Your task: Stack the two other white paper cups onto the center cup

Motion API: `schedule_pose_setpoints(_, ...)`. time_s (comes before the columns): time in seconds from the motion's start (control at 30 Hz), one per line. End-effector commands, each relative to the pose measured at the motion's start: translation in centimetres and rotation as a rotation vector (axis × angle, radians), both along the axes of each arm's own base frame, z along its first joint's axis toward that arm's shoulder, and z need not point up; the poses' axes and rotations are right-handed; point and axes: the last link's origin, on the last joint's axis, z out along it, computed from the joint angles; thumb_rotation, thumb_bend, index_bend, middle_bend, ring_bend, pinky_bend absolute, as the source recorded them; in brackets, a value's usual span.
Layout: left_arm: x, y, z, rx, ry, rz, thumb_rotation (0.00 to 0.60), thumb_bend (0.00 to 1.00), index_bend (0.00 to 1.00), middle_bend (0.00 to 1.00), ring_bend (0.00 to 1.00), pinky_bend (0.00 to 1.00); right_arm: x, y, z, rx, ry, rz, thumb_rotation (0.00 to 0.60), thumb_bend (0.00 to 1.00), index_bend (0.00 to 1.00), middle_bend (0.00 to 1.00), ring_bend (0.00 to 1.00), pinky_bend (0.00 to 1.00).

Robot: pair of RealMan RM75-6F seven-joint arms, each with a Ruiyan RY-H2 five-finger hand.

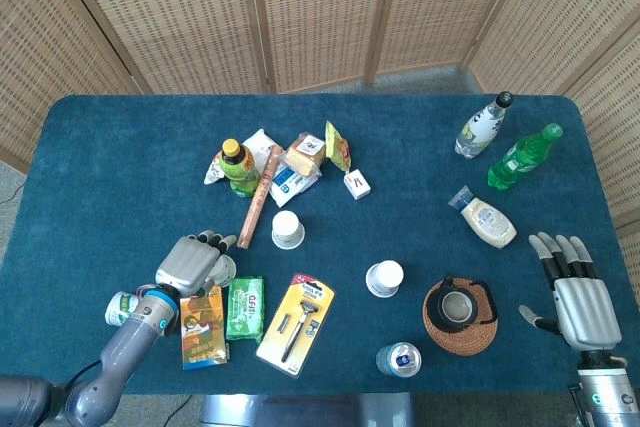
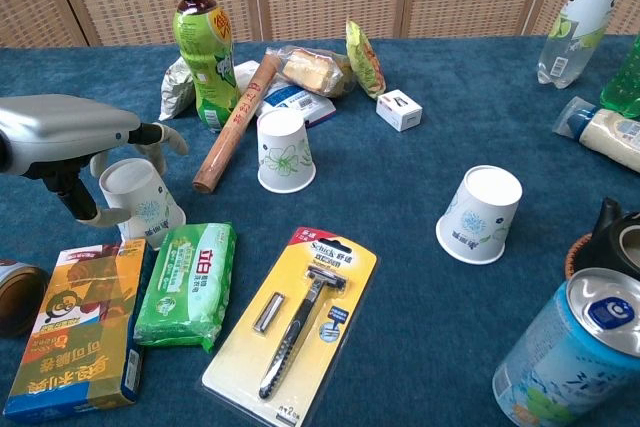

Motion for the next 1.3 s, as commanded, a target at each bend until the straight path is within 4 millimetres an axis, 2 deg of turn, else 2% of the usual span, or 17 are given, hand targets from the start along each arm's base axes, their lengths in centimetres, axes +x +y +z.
schedule_pose_setpoints(0.03, 0.0, 0.0, -0.1, 0.000, -0.006, 0.002, 0.600, 0.39, 0.15, 0.36, 0.24, 0.45, 0.0, 0.0, 0.0, 0.000, 0.000, 0.002, 0.600, 0.03, 0.00, 0.00, 0.00, 0.00)
schedule_pose_setpoints(0.23, 0.1, 0.0, -0.1, 0.012, -0.024, -0.006, 0.600, 0.40, 0.19, 0.42, 0.27, 0.46, 0.0, 0.0, 0.0, 0.002, 0.000, 0.001, 0.600, 0.02, 0.00, 0.00, 0.00, 0.00)
schedule_pose_setpoints(0.5, 0.9, 0.1, 1.2, 0.034, -0.093, -0.004, 0.600, 0.40, 0.17, 0.39, 0.27, 0.46, 0.1, 0.1, -0.1, 0.006, -0.002, 0.003, 0.600, 0.02, 0.00, 0.00, 0.00, 0.00)
schedule_pose_setpoints(0.83, 5.0, 1.6, 5.2, 0.110, -0.264, -0.070, 0.600, 0.40, 0.16, 0.37, 0.27, 0.46, 0.3, 0.2, -0.2, 0.013, -0.008, 0.009, 0.600, 0.03, 0.00, 0.00, 0.00, 0.00)
schedule_pose_setpoints(0.93, 6.5, 2.3, 5.8, 0.126, -0.291, -0.100, 0.600, 0.40, 0.16, 0.37, 0.27, 0.46, 0.4, 0.2, -0.2, 0.016, -0.008, 0.010, 0.600, 0.03, 0.00, 0.00, 0.00, 0.00)
schedule_pose_setpoints(1.13, 9.4, 3.9, 5.4, 0.118, -0.321, -0.129, 0.600, 0.40, 0.16, 0.36, 0.27, 0.45, 0.4, 0.3, -0.3, 0.019, -0.009, 0.011, 0.600, 0.02, 0.00, 0.00, 0.00, 0.00)
schedule_pose_setpoints(1.3, 10.8, 4.8, 4.4, 0.098, -0.298, -0.131, 0.600, 0.40, 0.15, 0.35, 0.27, 0.45, 0.4, 0.2, -0.1, 0.012, -0.017, 0.008, 0.600, 0.03, 0.00, 0.00, 0.00, 0.00)
